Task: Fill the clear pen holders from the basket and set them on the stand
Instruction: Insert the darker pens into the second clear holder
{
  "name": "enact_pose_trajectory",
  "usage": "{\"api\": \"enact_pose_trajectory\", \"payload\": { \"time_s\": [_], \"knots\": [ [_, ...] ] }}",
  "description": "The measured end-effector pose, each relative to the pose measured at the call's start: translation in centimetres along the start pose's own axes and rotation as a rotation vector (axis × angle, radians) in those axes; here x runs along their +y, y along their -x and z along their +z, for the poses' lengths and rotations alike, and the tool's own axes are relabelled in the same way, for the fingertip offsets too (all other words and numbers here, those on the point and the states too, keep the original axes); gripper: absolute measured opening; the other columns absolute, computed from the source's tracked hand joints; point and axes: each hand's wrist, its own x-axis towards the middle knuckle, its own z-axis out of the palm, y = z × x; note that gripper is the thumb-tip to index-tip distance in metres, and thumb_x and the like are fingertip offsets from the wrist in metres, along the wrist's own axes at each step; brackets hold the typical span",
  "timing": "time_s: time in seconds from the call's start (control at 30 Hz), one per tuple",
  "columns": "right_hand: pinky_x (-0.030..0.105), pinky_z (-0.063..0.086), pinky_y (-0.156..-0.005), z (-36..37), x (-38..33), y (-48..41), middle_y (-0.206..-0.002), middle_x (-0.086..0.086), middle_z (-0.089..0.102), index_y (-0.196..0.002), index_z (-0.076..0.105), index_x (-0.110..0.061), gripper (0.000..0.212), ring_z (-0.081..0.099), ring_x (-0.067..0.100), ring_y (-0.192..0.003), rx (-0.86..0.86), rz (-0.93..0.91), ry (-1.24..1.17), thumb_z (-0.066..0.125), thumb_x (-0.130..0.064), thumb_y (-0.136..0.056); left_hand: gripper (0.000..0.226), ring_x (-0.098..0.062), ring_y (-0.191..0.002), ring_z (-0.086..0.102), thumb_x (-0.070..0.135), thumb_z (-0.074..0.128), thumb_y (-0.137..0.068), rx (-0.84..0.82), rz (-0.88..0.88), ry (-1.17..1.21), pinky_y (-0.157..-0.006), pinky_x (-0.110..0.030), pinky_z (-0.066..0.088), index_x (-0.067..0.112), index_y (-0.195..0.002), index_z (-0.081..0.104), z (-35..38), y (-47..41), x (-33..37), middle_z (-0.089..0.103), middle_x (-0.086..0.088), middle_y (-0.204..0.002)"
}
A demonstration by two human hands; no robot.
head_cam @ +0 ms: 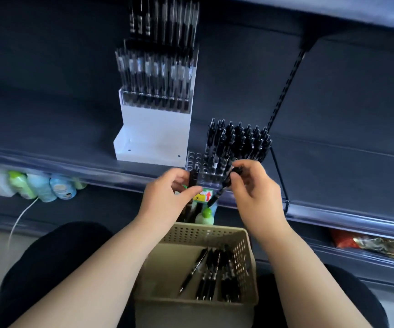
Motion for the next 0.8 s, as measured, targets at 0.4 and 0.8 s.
{"api": "enact_pose_trajectory", "payload": {
  "time_s": [0.4, 0.8],
  "knots": [
    [0.01, 0.045, -0.069, -0.4, -3.0, -11.3, -0.081, -0.016, 0.065, -0.093, 0.06, -0.034, 0.012, 0.06, -0.001, -0.075, -0.032, -0.15, 0.051, 0.057, -0.023, -0.09, 0.036, 0.004, -0.069, 0.056, 0.045, 0.081, -0.059, 0.156, 0.115, -0.038, -0.057, -0.005, 0.04, 0.026, -0.064, 0.051, 0.0, -9.9, 3.1, 0.061, 0.012, -0.063],
    [-0.001, 0.038, -0.066, 0.0, -0.9, -13.2, -0.073, -0.024, 0.059, -0.095, 0.065, -0.034, 0.021, 0.051, -0.016, -0.069, -0.033, -0.144, 0.173, 0.067, -0.017, -0.083, 0.025, 0.002, -0.063, 0.061, 0.037, 0.079, -0.062, 0.211, 0.047, 0.089, -0.059, -0.005, 0.044, 0.024, -0.066, 0.059, -1.0, -11.1, 1.6, 0.067, 0.01, -0.065]
  ]
}}
